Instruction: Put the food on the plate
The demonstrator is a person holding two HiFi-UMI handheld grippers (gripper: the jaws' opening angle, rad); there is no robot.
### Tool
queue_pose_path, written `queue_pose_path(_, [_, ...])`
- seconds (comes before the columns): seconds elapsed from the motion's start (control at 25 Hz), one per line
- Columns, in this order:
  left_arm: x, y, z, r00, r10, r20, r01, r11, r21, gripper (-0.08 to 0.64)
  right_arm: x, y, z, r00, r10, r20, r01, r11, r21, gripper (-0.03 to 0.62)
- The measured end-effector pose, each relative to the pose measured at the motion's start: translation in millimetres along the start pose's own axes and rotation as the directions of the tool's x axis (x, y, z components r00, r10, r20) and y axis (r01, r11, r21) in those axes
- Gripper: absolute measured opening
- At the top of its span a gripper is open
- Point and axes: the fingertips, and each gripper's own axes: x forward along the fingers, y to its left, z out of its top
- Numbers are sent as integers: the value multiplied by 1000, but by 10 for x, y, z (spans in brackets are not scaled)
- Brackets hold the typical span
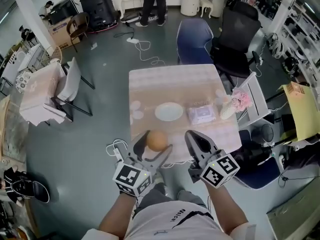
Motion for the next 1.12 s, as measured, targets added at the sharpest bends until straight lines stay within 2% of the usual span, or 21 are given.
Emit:
queue_pose_path(0.24, [336,228,-120,993,-99,-69,105,991,81,370,268,-174,-60,997,-73,9,73,997,-11,18])
queue_pose_path(0.48, [611,421,-286,981,-144,-132,154,986,66,370,456,-356,-106,993,-122,-10,122,992,-20,18])
queue_pose_path(0.6, [764,531,-414,976,-143,-165,155,986,61,370,544,-505,-154,991,-131,-17,131,991,-21,18])
queue_pose_path(0.92, [1222,815,-706,964,-116,-240,160,972,172,370,858,-938,-307,990,-139,-34,139,990,-22,18])
queue_pose_path(1.12, [1543,993,-986,955,-108,-277,164,969,184,370,999,-1255,-519,988,-147,-51,147,989,-11,18])
